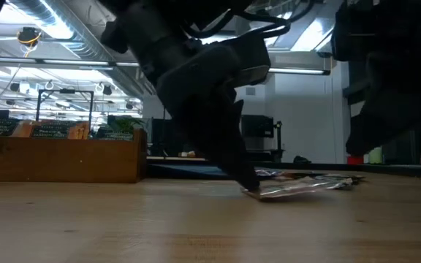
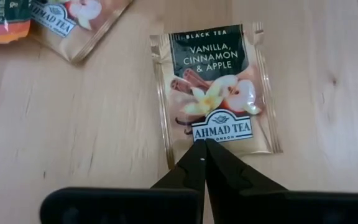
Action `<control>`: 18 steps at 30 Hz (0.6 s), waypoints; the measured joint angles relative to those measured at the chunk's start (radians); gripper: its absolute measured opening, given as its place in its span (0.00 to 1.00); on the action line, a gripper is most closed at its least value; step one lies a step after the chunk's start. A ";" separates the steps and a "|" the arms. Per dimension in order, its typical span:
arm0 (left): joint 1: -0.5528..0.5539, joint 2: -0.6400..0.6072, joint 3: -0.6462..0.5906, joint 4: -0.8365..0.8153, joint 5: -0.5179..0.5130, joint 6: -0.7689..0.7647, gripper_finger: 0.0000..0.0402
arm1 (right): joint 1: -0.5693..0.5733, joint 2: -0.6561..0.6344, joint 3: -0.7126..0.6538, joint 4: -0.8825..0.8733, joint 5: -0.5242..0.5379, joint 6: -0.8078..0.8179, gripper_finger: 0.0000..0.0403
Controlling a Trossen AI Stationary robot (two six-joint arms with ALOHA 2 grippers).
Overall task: Pick & Place Tea
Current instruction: Put the brown tea bag into the left section of the wooden organizer
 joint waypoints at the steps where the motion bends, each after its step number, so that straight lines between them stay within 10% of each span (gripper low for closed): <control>1: 0.001 0.003 0.001 0.002 0.003 -0.003 0.01 | 0.000 0.000 -0.009 0.018 0.000 0.003 0.23; 18: 0.003 0.012 -0.002 -0.003 0.012 -0.006 0.01 | -0.018 0.000 -0.334 0.676 -0.045 0.182 0.51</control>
